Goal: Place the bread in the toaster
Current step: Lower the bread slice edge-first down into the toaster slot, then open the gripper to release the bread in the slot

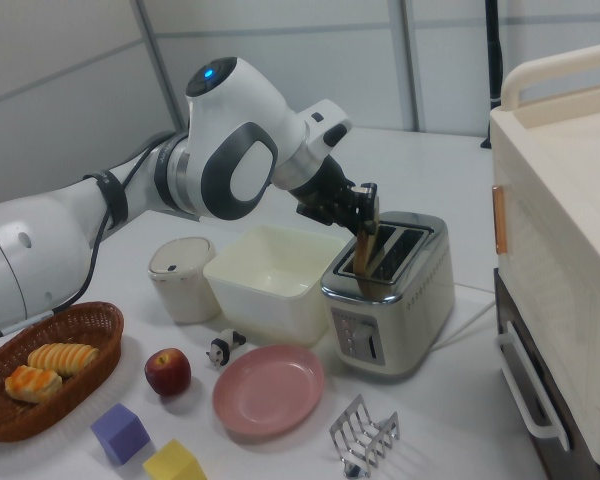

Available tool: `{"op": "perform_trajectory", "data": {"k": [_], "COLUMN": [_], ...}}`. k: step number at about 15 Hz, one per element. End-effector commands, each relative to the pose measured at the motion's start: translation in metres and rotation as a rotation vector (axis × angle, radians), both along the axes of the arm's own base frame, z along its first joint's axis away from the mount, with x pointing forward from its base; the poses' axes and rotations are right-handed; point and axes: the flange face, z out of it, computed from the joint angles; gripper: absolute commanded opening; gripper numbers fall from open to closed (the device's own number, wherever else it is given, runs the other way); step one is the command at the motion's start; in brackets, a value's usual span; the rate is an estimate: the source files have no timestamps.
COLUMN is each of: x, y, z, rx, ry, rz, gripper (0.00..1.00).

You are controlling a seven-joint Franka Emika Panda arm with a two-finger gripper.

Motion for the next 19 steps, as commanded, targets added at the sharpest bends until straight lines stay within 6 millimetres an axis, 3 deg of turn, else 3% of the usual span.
{"op": "perform_trajectory", "data": {"k": [1, 4, 5, 7, 13, 14, 19], "x": [0.000, 0.000, 0.001, 0.000, -0.006, -0.017, -0.064], "y": [0.005, 0.005, 0.007, 0.007, 0.009, 0.007, 0.025], "z": [0.005, 0.003, 0.004, 0.005, 0.024, 0.042, 0.083], "rx": [-0.011, -0.023, -0.024, -0.020, -0.002, 0.001, -0.001], "ry": [-0.020, -0.022, -0.024, -0.025, -0.049, -0.041, 0.126], "rz": [-0.012, -0.038, -0.036, -0.046, -0.085, -0.095, -0.112], "gripper": [0.37, 0.60, 0.64, 1.00, 1.00, 1.00, 1.00]}}
